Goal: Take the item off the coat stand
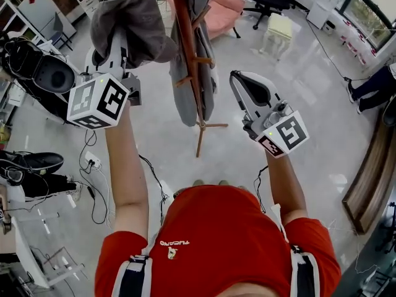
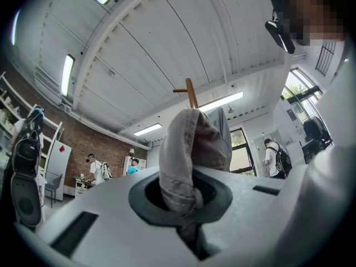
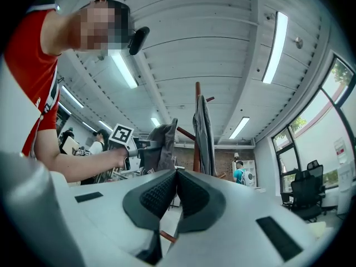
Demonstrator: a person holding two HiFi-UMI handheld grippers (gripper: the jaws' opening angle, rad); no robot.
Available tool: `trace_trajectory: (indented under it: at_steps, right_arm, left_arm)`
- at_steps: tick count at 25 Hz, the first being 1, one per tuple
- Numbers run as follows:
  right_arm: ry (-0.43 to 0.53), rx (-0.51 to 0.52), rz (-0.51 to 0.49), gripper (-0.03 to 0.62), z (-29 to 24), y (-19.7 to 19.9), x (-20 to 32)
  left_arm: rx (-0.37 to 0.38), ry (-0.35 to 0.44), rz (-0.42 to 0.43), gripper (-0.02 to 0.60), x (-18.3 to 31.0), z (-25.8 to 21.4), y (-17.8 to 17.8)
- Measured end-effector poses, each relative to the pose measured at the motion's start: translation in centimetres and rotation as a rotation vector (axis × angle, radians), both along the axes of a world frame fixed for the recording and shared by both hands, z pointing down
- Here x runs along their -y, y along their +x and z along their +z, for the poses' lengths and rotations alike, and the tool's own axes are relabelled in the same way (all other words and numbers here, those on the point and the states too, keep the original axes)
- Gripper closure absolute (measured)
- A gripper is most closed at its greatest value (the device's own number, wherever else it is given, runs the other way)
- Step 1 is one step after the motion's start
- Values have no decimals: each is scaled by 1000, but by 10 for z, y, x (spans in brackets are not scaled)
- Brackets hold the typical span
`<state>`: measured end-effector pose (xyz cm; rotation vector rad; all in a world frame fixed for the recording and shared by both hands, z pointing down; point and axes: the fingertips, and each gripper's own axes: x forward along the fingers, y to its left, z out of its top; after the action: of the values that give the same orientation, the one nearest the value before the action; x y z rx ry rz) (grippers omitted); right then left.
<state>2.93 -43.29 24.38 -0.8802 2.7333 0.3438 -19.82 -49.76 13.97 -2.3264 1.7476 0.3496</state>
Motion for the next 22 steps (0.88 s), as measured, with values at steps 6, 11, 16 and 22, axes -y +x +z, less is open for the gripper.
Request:
trace_trajectory:
  at_steps: [6, 11, 16, 22]
  right_arm:
    - [32, 31, -42, 569, -14, -10, -18]
    - [26, 61, -60, 569, -15, -13, -26]
    - [11, 84, -61, 569, -11, -18, -32]
    - [61, 23, -1, 569, -6, -23, -35]
  left_arm:
    - [-13, -20, -24, 565, -40, 17, -20]
    - [-46, -57, -26, 565, -70, 43, -25]
    - [-70, -106, -5, 565, -90, 72, -20]
    - [-93, -142, 21, 565, -102, 96, -10]
